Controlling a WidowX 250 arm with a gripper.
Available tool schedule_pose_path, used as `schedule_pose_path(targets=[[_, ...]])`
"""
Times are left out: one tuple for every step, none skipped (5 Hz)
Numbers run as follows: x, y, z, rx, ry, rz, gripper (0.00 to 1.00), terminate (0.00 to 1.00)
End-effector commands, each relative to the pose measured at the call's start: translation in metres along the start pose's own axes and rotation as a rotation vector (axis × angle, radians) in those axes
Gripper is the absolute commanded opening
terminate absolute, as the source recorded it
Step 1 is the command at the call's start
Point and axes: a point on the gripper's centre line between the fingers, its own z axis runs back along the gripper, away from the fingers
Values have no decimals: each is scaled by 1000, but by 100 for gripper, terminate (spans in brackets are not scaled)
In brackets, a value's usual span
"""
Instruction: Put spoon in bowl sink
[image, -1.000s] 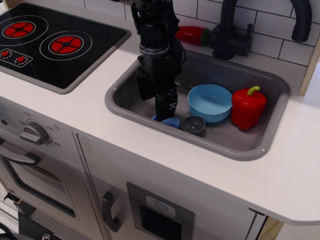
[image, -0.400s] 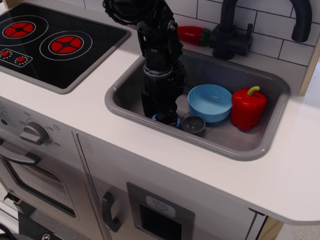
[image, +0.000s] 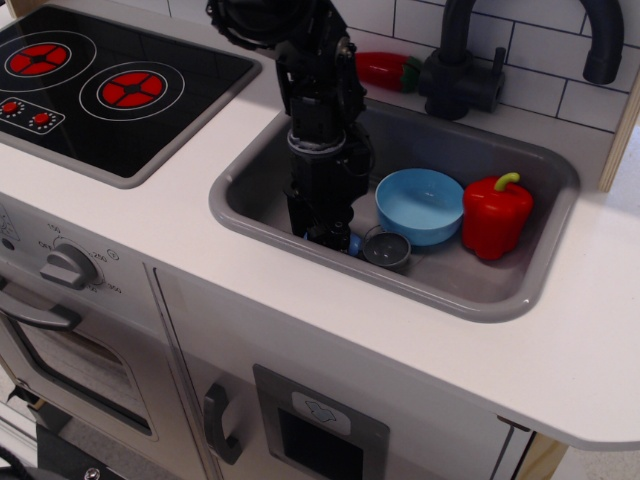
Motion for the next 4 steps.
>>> schedule_pose_path(targets=[[5, 11, 23, 11, -23, -125, 0, 0], [8, 11, 34, 14, -49, -137, 0, 0], [8, 9, 57, -41, -34, -163, 0, 0], [8, 11, 78, -106, -30, -185, 0, 0]])
